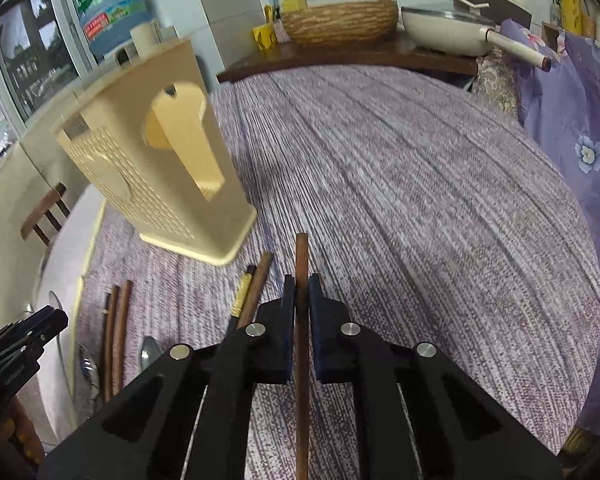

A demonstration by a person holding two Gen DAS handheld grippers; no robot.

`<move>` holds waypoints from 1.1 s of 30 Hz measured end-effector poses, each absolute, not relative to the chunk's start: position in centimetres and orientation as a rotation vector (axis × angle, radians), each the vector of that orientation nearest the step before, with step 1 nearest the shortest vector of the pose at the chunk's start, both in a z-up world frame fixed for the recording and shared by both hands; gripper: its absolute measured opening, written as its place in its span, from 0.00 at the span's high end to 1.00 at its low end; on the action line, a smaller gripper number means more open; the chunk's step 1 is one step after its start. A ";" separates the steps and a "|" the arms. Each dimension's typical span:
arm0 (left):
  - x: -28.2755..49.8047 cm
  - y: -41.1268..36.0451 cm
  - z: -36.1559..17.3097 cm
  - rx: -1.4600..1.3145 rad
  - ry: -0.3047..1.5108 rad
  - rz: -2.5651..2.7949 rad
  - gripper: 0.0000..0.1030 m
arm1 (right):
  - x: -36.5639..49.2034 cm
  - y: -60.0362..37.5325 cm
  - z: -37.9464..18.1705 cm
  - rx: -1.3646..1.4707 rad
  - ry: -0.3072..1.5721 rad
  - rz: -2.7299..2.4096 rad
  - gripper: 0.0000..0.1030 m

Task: Organize utensils
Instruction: 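Lift the chopstick with right tool and spoon with left tool over the cream holder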

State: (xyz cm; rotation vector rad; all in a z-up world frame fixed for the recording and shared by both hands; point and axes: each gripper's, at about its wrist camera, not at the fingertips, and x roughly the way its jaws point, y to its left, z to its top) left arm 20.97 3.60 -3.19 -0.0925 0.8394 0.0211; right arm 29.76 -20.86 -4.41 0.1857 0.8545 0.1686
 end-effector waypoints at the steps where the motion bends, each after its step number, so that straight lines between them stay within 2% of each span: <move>1: 20.8 3.7 -2.5 -0.094 0.819 0.016 0.65 | 29.5 -21.1 -3.7 0.190 0.834 0.176 0.92; 11: 19.8 3.9 2.9 -0.092 0.651 -0.010 0.65 | 24.7 -21.8 3.9 0.197 0.611 0.277 0.92; 24: 19.4 3.6 5.1 -0.085 0.596 -0.051 0.65 | 22.5 -22.7 6.7 0.163 0.554 0.337 0.92; 33: 20.1 3.7 10.1 -0.104 0.520 -0.127 0.65 | 22.1 -22.3 12.1 0.167 0.450 0.408 0.92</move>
